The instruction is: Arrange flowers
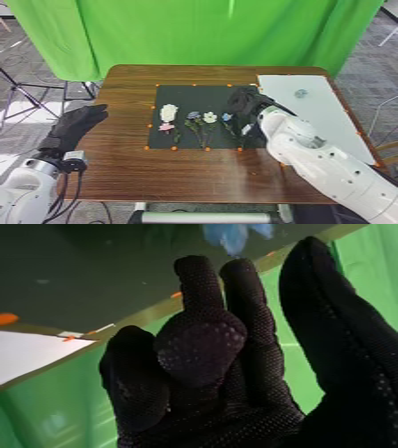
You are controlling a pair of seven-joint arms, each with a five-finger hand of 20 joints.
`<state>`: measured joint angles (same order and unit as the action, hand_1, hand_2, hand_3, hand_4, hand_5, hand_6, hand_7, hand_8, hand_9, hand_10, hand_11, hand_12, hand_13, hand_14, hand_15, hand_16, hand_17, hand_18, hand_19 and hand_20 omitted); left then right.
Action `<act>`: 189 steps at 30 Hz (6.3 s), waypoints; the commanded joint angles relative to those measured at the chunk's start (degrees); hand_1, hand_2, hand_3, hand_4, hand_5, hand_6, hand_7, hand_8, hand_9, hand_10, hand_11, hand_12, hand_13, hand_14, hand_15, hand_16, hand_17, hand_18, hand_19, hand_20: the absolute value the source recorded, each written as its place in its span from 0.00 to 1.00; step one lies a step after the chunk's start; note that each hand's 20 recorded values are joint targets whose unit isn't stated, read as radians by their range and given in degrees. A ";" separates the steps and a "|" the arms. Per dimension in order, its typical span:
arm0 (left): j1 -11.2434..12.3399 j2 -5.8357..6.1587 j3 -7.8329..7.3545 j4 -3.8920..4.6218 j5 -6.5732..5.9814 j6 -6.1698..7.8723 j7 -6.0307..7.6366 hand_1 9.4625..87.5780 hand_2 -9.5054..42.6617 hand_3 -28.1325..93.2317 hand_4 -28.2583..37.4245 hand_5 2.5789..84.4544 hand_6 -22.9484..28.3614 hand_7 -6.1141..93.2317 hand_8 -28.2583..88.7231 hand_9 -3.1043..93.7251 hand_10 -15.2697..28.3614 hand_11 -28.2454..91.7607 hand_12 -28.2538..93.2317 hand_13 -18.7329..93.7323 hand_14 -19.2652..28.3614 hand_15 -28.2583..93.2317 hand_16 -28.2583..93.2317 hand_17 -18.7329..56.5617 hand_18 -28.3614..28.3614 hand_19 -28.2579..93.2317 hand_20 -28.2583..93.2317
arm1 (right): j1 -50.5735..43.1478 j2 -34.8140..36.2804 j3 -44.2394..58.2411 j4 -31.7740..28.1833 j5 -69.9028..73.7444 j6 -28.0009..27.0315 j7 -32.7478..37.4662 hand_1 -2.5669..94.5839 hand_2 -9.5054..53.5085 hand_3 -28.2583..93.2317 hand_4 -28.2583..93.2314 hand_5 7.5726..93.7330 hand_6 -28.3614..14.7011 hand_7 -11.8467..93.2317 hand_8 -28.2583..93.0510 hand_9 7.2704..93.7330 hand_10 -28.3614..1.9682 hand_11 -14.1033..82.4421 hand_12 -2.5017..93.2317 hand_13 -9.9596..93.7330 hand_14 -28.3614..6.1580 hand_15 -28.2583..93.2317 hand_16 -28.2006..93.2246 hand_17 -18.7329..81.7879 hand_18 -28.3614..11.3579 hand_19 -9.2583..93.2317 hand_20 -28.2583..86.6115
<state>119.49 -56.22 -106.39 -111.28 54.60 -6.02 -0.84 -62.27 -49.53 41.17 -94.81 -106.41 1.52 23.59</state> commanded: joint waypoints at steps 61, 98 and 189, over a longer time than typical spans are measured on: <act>0.91 -0.78 -1.05 -0.61 0.21 -0.95 -1.64 0.22 0.23 0.73 0.14 0.52 0.53 0.18 0.19 0.47 0.67 0.38 0.32 0.43 0.74 0.29 0.25 0.26 0.67 0.27 0.34 | 2.64 7.34 5.03 14.63 -10.42 3.40 10.60 0.68 0.00 0.69 0.09 0.79 0.65 0.35 0.29 0.91 0.57 0.21 0.37 1.00 0.83 0.77 0.44 0.86 0.38 1.00 0.79; 0.89 -0.53 -1.22 -0.72 0.63 -1.37 -1.94 0.23 0.24 0.73 0.14 0.55 0.46 0.19 0.18 0.48 0.67 0.38 0.31 0.43 0.74 0.29 0.25 0.27 0.67 0.27 0.34 | -24.47 -8.20 21.67 -9.18 -1.55 26.23 7.82 0.69 0.00 0.69 0.09 0.83 0.64 0.32 0.28 0.92 0.51 0.20 0.37 1.00 0.84 0.79 0.43 0.88 0.39 1.00 0.81; 1.08 -3.27 6.23 -1.92 1.97 18.61 18.97 0.15 0.19 0.77 0.05 0.57 0.50 0.17 0.17 0.54 0.69 0.35 0.27 0.42 0.66 0.29 0.21 0.31 0.62 0.25 0.33 | -44.04 -23.24 48.77 -17.86 49.28 -7.12 -47.74 0.01 0.25 0.80 0.07 0.32 0.63 0.14 0.18 0.30 0.56 0.17 0.12 0.29 0.59 0.24 0.29 0.29 0.44 0.09 0.44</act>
<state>120.32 -58.52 -101.11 -112.34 55.25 9.45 14.73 -105.93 -72.62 91.48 -112.45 -57.90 -4.69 -22.23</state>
